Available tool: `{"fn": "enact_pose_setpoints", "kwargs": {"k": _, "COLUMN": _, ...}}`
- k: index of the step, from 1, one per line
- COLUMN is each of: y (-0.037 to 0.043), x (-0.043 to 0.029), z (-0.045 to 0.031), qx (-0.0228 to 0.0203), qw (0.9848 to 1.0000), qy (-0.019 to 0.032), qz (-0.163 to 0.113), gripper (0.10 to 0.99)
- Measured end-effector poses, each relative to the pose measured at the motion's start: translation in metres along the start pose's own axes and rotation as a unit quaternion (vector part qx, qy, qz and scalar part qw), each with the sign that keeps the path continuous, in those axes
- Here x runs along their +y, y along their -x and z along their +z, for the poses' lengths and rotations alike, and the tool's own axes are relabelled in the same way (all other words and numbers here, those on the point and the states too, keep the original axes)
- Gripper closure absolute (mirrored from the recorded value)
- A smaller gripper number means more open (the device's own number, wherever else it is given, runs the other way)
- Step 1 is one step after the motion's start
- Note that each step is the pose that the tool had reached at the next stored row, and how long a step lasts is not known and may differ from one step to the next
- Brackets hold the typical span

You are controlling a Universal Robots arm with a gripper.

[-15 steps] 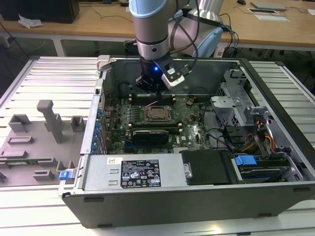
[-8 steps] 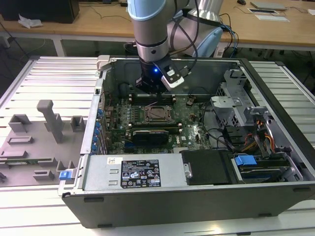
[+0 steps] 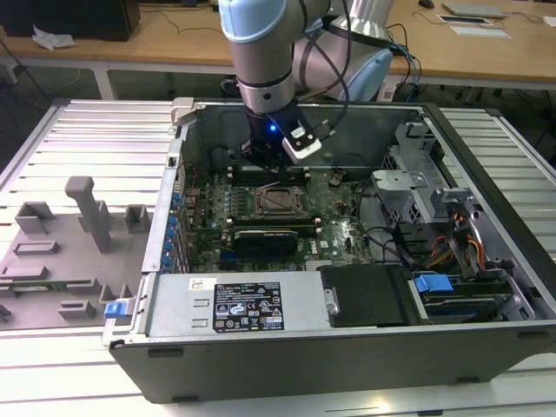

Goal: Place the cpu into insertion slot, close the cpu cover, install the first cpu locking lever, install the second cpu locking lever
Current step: 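Install the first cpu locking lever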

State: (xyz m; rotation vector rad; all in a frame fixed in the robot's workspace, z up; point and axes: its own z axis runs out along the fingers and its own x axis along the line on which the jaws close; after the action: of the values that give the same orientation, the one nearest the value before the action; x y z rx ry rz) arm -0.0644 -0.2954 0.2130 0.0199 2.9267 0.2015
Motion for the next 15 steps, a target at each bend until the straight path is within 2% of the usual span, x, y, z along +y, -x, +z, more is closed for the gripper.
{"fn": "enact_pose_setpoints", "kwargs": {"k": 1, "y": -0.0003, "x": 0.0025, "z": 0.0014, "qx": -0.0004, "qw": 1.0, "qy": -0.0006, "qz": 0.003, "gripper": 0.98}}
{"fn": "enact_pose_setpoints", "kwargs": {"k": 9, "y": -0.0023, "x": 0.0012, "z": 0.0109, "qx": -0.0058, "qw": 0.9991, "qy": -0.0087, "qz": 0.041, "gripper": 0.98}}
{"fn": "enact_pose_setpoints", "kwargs": {"k": 15, "y": -0.0034, "x": 0.0005, "z": 0.016, "qx": -0.0073, "qw": 0.9985, "qy": -0.0108, "qz": 0.054, "gripper": 0.98}}
